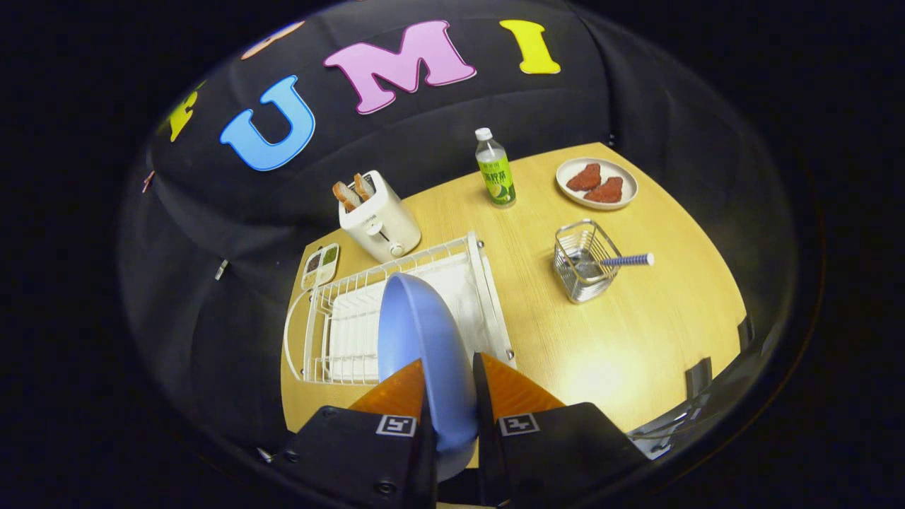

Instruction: Take the plate from the dish rack, then take the spoon from the basket and place it into the plate.

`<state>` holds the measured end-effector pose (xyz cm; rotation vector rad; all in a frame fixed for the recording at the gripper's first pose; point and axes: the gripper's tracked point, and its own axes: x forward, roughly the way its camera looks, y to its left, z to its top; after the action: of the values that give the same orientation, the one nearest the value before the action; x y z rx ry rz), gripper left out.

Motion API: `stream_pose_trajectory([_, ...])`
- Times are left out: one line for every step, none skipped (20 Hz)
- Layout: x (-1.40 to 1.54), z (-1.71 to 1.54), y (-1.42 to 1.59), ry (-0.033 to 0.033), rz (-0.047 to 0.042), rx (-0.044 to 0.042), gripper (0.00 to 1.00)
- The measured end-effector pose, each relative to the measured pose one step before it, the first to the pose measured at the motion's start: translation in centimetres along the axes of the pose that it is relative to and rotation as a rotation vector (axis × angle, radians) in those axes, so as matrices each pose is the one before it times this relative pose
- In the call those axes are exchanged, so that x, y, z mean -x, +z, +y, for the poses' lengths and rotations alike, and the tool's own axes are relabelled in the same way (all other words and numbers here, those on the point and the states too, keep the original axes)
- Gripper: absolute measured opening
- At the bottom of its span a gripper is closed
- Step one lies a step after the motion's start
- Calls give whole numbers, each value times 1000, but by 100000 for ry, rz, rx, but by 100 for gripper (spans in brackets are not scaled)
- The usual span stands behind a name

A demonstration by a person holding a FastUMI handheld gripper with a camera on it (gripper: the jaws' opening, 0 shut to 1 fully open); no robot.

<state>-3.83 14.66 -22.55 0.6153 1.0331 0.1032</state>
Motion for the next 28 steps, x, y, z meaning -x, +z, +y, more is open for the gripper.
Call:
stream_pose_trajectory([359, -823, -1020, 76, 1576, -957, 27])
stream_pose_trajectory([379, -711, -1126, -61, 1449, -450, 27])
stream_pose_trajectory([274, -667, -1180, 8, 1549, -457, 28])
stream_pose_trajectory([206, -631, -1337, 102, 1849, -691, 27])
stream_pose_trajectory([-42, -523, -1353, 116, 1942, -1309, 27])
stream_pose_trajectory([-225, -421, -1337, 293, 2468, -1377, 27])
stream_pose_trajectory([-541, -429, -1265, 307, 2620, -1261, 27])
stream_pose_trajectory([-627, -480, -1200, -46, 2138, -429, 27])
stream_pose_trajectory([-790, -580, -929, -933, 1744, -708, 27])
stream_pose_trajectory([-672, -434, -1043, -358, 2065, -896, 28])
stream_pose_trajectory([-879, -78, -821, 723, 2189, -874, 27])
stream_pose_trajectory([-606, -136, -927, 801, 2405, -1080, 28])
stream_pose_trajectory([-763, -68, -525, 635, 1762, -1353, 28])
stream_pose_trajectory([-617, 8, -274, 834, 792, -1494, 27])
stream_pose_trajectory([-677, 3, -3, 804, 423, -1030, 27])
stream_pose_trajectory([-548, -74, -12, 240, 484, -730, 28])
stream_pose_trajectory([-537, -248, 117, -351, -159, -90, 28])
stream_pose_trajectory([-375, -241, 233, -820, -165, 795, 28])
stream_pose_trajectory([-641, 198, 291, 1451, -459, -352, 28])
stream_pose_trajectory([10, 173, 95, 239, -309, -94, 28])
stream_pose_trajectory([-223, 106, 134, 526, -291, -330, 27])
stream_pose_trajectory([-260, 38, 201, -19, -205, 171, 27])
stream_pose_trajectory([-185, -200, -28, -1378, 190, 1050, 28])
stream_pose_trajectory([-124, -174, 26, -799, 207, 1021, 29])
stream_pose_trajectory([-285, 191, 64, -151, -224, 332, 33])
stream_pose_trajectory([-227, -145, -6, -1125, 274, 776, 34])
stream_pose_trajectory([-184, -340, -36, -1985, 107, 1778, 36])
stream_pose_trajectory([-132, -472, 12, -2284, 214, 2020, 39])
